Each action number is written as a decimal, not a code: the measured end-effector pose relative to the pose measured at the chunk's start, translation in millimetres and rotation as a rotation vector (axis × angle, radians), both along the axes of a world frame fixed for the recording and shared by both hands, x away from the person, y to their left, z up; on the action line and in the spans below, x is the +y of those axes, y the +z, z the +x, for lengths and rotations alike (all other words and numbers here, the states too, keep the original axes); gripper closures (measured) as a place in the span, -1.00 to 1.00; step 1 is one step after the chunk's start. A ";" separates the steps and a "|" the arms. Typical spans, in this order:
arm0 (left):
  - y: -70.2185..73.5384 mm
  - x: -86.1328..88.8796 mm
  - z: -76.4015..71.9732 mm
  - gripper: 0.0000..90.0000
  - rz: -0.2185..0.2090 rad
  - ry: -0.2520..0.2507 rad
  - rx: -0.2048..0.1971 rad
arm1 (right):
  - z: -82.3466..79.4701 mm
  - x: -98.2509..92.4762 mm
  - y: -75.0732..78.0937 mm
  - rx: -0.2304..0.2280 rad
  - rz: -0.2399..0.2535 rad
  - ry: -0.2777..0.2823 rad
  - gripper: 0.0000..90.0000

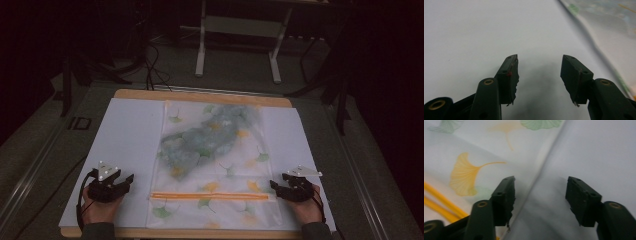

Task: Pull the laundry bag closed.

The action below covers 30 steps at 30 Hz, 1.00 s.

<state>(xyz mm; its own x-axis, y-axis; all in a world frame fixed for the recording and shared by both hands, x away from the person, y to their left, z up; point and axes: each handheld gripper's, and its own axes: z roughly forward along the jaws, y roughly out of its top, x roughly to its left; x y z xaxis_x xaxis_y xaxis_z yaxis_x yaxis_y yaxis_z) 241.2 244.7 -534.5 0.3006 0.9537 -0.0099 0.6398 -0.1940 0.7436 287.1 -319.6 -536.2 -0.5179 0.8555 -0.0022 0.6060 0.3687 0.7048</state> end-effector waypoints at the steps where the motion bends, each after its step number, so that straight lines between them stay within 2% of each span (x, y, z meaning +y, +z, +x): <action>1: 0.7 -2.1 -0.7 0.14 0.001 -0.011 -0.002 | 0.0 0.0 0.0 0.000 0.000 0.000 -0.06; 3: 0.6 -2.3 -0.1 0.18 -0.023 -0.017 0.005 | -1.7 1.3 0.7 0.005 0.002 0.027 0.03; 7: 1.1 -2.5 0.1 0.21 -0.024 -0.027 0.020 | -3.3 3.3 3.4 0.001 0.003 0.038 0.09; 13: 3.7 -0.6 -1.4 0.17 -0.045 -0.041 0.021 | -4.6 6.0 7.7 0.005 0.009 0.070 0.10; 20: 4.4 1.0 -2.0 0.16 -0.055 -0.046 0.032 | -3.4 8.8 12.4 0.005 -0.018 0.114 0.09; 22: 4.3 0.6 -2.0 0.15 -0.058 -0.052 0.033 | -3.5 8.1 13.7 0.004 -0.013 0.123 0.08; 30: 5.4 -0.6 -2.3 0.14 -0.057 -0.060 0.028 | -5.0 7.6 12.9 0.011 -0.014 0.136 0.08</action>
